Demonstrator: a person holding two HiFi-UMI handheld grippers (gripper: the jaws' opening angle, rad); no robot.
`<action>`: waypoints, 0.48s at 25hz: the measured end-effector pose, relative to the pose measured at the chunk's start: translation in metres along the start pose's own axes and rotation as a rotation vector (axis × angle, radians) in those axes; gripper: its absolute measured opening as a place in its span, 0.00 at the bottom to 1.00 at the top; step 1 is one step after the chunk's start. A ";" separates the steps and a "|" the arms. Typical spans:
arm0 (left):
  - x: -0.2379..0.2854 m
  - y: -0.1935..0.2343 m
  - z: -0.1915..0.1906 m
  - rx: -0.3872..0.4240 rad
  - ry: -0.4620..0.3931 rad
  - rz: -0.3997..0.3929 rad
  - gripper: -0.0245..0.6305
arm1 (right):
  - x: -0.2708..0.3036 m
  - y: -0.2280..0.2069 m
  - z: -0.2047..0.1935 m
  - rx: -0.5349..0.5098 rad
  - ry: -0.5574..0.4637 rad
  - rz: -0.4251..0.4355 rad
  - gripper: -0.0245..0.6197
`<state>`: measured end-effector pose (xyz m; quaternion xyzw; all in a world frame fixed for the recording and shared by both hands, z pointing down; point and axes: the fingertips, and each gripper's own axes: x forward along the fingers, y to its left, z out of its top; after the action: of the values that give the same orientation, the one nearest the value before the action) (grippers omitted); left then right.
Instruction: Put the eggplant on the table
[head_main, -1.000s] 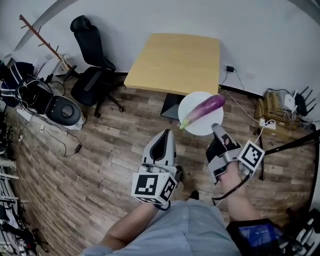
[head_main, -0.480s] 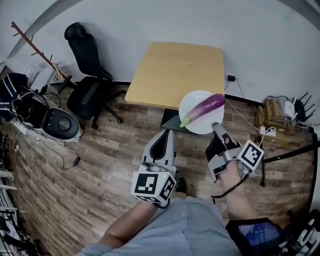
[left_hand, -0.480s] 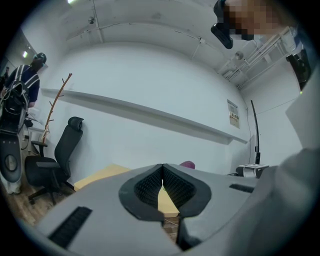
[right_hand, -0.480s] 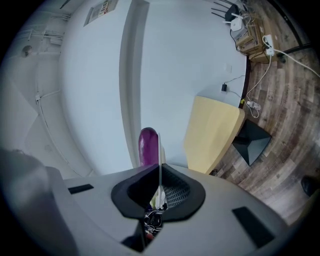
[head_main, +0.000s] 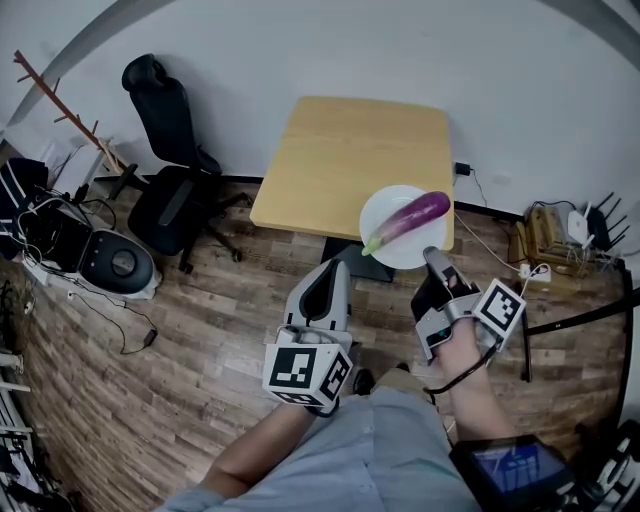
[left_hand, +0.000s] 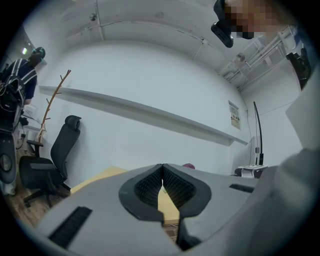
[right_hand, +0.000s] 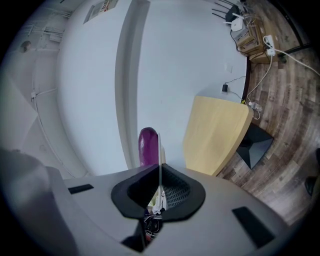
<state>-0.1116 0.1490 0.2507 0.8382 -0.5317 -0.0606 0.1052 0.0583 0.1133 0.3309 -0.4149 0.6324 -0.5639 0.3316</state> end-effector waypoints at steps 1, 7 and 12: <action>0.003 0.004 0.000 -0.002 0.002 0.000 0.05 | 0.004 -0.001 0.001 0.002 -0.002 -0.004 0.06; 0.025 0.019 -0.004 -0.008 0.017 0.004 0.05 | 0.028 -0.009 0.008 0.010 -0.003 -0.017 0.06; 0.057 0.029 -0.004 -0.011 0.021 0.002 0.05 | 0.054 -0.015 0.020 0.011 0.007 -0.027 0.06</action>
<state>-0.1122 0.0854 0.2619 0.8376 -0.5312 -0.0548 0.1154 0.0550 0.0559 0.3451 -0.4194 0.6249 -0.5731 0.3241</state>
